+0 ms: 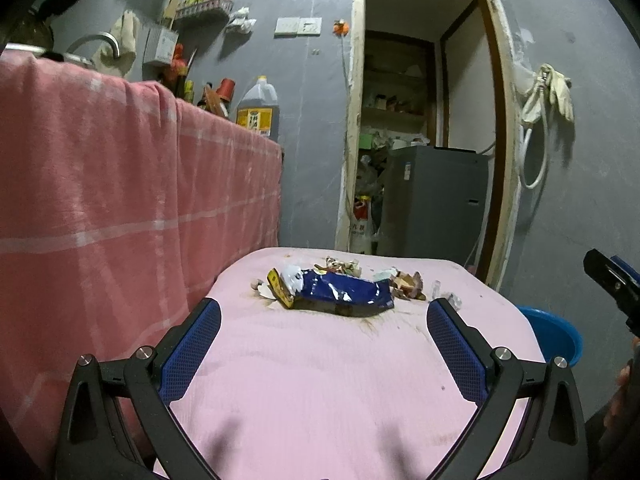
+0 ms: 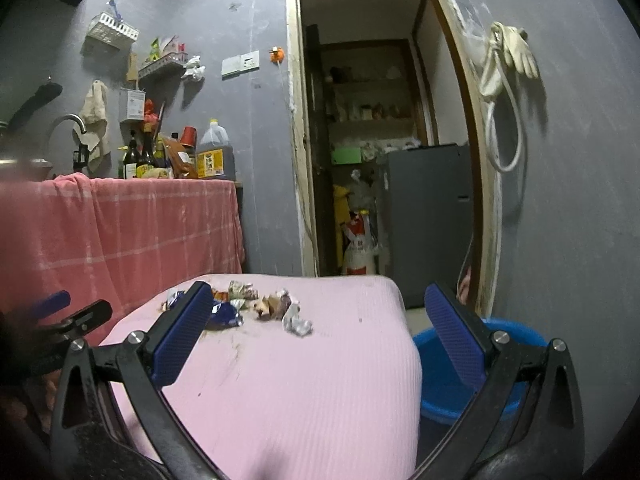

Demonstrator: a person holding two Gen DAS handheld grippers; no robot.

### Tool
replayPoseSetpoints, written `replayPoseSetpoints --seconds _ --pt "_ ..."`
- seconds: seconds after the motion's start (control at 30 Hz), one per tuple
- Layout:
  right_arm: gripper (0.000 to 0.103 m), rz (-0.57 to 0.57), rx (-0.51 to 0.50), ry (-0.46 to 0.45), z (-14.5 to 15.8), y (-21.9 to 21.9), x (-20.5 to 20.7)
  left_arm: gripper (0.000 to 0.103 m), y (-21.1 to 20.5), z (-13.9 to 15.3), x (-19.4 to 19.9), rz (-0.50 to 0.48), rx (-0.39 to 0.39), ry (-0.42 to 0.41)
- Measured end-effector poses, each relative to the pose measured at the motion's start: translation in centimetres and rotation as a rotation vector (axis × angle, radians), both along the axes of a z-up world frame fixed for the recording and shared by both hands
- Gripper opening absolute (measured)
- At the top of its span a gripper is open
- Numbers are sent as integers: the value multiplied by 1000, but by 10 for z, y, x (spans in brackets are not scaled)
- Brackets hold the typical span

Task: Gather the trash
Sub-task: 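Move the left tool toward the blue wrapper while the right tool approaches the crumpled foil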

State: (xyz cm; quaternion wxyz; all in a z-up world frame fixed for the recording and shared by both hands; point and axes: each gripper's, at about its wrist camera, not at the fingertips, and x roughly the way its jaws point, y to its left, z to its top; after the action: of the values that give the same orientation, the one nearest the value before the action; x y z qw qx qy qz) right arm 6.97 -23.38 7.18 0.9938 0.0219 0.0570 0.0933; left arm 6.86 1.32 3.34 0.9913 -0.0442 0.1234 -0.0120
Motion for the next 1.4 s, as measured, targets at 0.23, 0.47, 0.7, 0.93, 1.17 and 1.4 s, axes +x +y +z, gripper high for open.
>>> replayPoseSetpoints --seconds 0.23,0.47,0.7,0.93,1.17,1.4 --pt "103 31 23 15 17 -1 48 101 13 10 35 -8 -37 76" --pt "103 46 47 79 18 -3 106 101 13 16 74 4 -4 119" --pt "103 51 43 250 -1 -15 154 101 13 3 120 -26 -50 271" --pt "103 80 26 396 -26 -21 183 101 5 -2 148 -28 -94 361" --pt "99 123 -49 445 -39 -7 184 101 0 -4 172 46 -170 463" --pt "95 146 -63 464 -45 -3 183 101 -2 -13 188 88 -188 564"
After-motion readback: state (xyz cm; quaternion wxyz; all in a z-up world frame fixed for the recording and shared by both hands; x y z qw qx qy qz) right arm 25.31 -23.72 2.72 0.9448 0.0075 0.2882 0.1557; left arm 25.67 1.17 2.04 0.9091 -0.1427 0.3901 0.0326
